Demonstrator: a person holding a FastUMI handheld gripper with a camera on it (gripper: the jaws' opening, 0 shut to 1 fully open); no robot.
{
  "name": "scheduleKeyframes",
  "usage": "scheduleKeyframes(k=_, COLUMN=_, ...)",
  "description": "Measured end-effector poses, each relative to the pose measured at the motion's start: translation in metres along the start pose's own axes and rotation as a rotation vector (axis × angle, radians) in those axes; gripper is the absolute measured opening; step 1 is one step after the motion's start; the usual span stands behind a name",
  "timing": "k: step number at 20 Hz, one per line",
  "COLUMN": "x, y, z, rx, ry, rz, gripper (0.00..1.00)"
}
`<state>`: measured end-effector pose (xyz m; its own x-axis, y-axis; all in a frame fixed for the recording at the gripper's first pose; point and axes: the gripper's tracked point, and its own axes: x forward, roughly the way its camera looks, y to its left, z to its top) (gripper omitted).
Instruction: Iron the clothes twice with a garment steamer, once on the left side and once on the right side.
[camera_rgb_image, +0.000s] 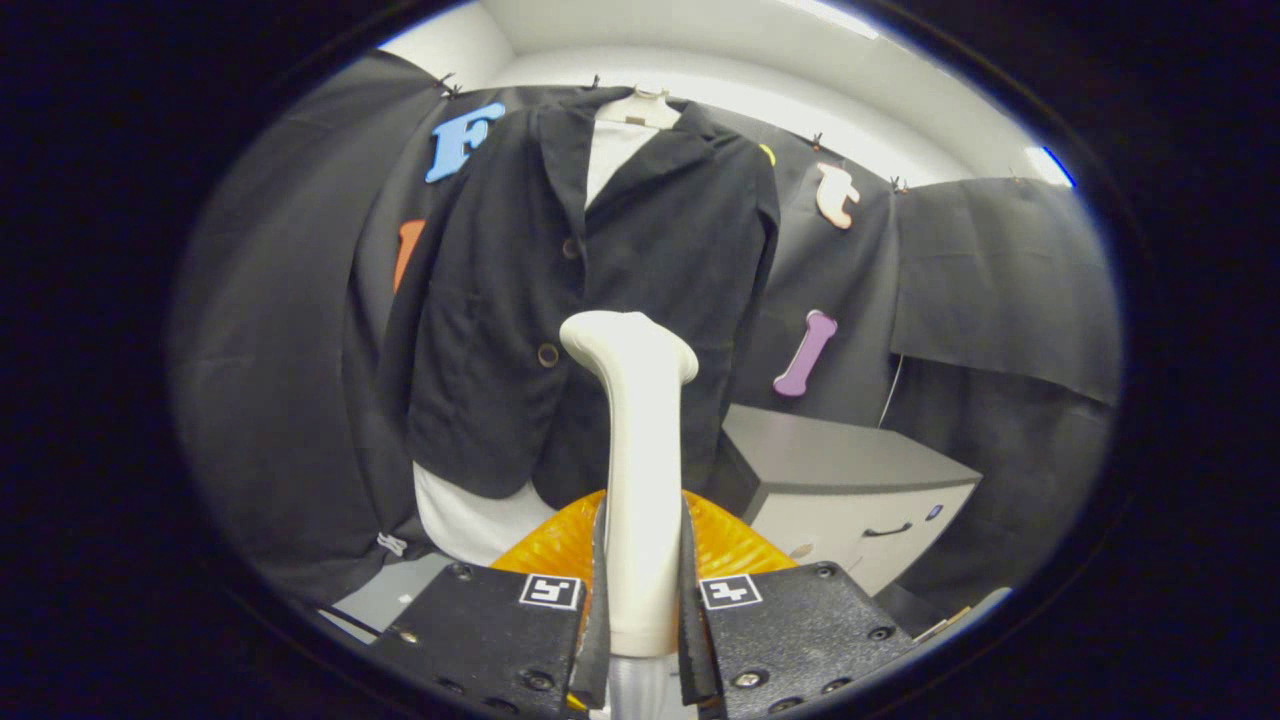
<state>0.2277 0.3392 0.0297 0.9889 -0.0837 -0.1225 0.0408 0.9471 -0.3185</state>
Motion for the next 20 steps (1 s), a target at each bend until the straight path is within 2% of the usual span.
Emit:
scheduleKeyframes(k=9, x=0.0, y=0.024, z=0.141, rx=0.015, ry=-0.278, rz=-0.032, gripper=0.3)
scheduleKeyframes(k=16, x=0.02, y=0.057, z=0.227, rx=0.015, ry=-0.434, rz=-0.036, gripper=0.3)
scheduleKeyframes(k=20, x=0.027, y=0.07, z=0.261, rx=0.007, ry=-0.496, rz=-0.044, gripper=0.3)
